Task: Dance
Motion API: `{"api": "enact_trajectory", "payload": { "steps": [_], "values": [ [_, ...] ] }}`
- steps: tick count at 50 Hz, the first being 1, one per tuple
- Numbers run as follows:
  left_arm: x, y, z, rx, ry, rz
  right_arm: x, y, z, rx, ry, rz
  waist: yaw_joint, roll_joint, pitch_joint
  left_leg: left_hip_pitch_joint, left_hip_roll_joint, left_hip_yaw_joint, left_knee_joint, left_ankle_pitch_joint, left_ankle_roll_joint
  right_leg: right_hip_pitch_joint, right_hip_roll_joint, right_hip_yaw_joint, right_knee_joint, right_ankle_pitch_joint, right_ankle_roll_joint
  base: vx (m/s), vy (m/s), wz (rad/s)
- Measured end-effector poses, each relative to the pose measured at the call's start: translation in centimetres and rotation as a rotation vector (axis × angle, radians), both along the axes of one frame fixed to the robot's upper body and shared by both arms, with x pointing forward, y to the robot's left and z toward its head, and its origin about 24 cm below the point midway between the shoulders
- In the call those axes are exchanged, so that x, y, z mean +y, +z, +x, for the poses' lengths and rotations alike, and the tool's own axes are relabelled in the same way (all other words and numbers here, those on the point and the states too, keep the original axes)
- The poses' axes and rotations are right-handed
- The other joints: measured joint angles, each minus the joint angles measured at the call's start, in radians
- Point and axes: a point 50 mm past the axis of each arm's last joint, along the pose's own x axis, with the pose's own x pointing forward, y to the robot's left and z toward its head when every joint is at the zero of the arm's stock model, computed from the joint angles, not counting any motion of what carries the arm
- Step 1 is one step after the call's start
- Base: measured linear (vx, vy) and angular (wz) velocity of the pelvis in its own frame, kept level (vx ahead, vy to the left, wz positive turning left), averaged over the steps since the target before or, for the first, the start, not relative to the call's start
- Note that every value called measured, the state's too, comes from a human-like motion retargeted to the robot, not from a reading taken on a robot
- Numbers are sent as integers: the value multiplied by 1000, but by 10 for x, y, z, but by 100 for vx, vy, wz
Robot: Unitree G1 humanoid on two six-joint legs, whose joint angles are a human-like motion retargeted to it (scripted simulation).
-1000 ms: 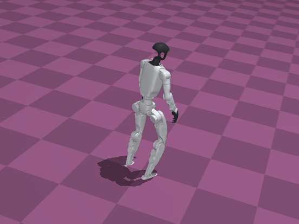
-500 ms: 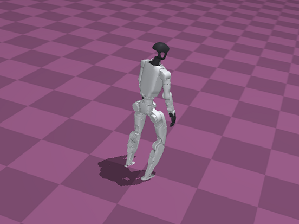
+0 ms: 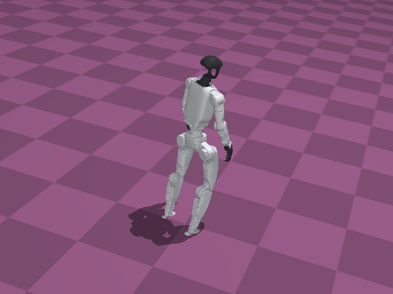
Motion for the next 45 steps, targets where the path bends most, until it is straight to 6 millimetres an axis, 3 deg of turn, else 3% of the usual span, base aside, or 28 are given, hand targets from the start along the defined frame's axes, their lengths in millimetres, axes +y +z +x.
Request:
{"api": "enact_trajectory", "payload": {
  "steps": [17, 45],
  "values": [
    [-5, 0, 2, 18, -97, 6, -5, 2, 3, 0, 55, -47, -9, 3, 28, 34, 6, -3, -20, 20, -10, 25, 4, -9, 4, 0, -2, 0, 0, 0],
    [-13, 3, 15, -10, -51, -46, -16, 3, 4, 11, -6, -51, 4, 3, 9, -22, -7, -13, -21, 34, -3, -29, -11, -22, 9, 11, 0, 0, 0, 0]
  ]
}}
